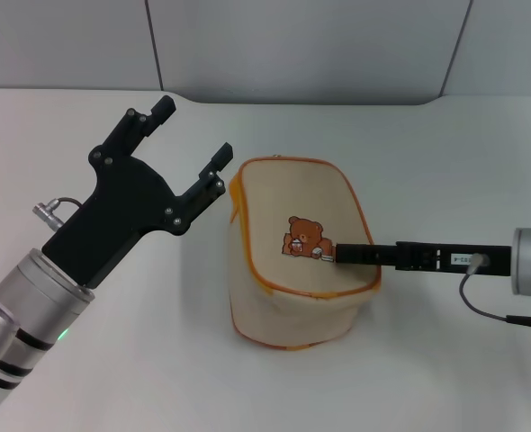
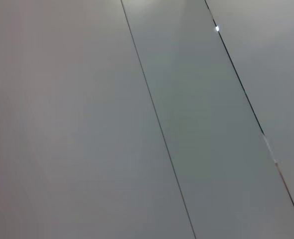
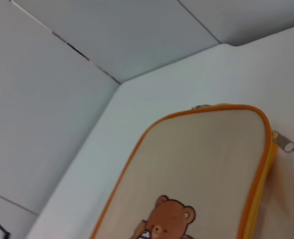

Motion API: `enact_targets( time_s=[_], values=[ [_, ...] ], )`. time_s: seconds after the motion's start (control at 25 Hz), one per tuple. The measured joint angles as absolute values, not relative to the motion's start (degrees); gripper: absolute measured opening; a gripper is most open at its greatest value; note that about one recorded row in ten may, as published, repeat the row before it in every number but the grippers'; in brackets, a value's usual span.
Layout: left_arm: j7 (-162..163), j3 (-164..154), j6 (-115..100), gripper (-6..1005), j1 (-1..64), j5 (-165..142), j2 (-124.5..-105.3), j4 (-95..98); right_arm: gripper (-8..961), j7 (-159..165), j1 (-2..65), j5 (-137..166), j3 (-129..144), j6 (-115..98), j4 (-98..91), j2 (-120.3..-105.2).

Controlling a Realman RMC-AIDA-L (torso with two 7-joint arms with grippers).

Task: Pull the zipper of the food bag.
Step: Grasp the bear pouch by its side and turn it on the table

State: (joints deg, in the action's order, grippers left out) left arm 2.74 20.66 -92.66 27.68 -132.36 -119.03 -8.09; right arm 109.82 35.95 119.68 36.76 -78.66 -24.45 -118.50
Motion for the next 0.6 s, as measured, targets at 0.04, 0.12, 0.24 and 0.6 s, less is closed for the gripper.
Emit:
enact_targets(
  time_s=[0.04, 0.12, 0.24, 0.6],
  values=[
    [2.73, 20.66, -92.7, 757, 27.68, -132.37, -119.03, -8.09, 712, 109.11, 36.03, 119.66, 36.99, -78.01, -24.41, -118.63],
    [2.69, 20.66, -92.81, 755, 27.68, -132.37, -119.01, -8.09, 705, 106.35, 36.05, 119.49, 37.26, -77.09, -24.44, -118.91],
    [2.71, 20.66, -92.86, 748, 27.62, -132.36, -119.0, -8.08, 623, 100.33, 35.87, 118.82, 36.93, -77.03, -24.42, -119.27],
    [7.41, 20.44, -93.33, 729, 27.38, -132.41, -118.77, -7.95, 255, 80.51, 32.44, 113.1, 37.37, -80.52, -26.79, -119.64]
  ],
)
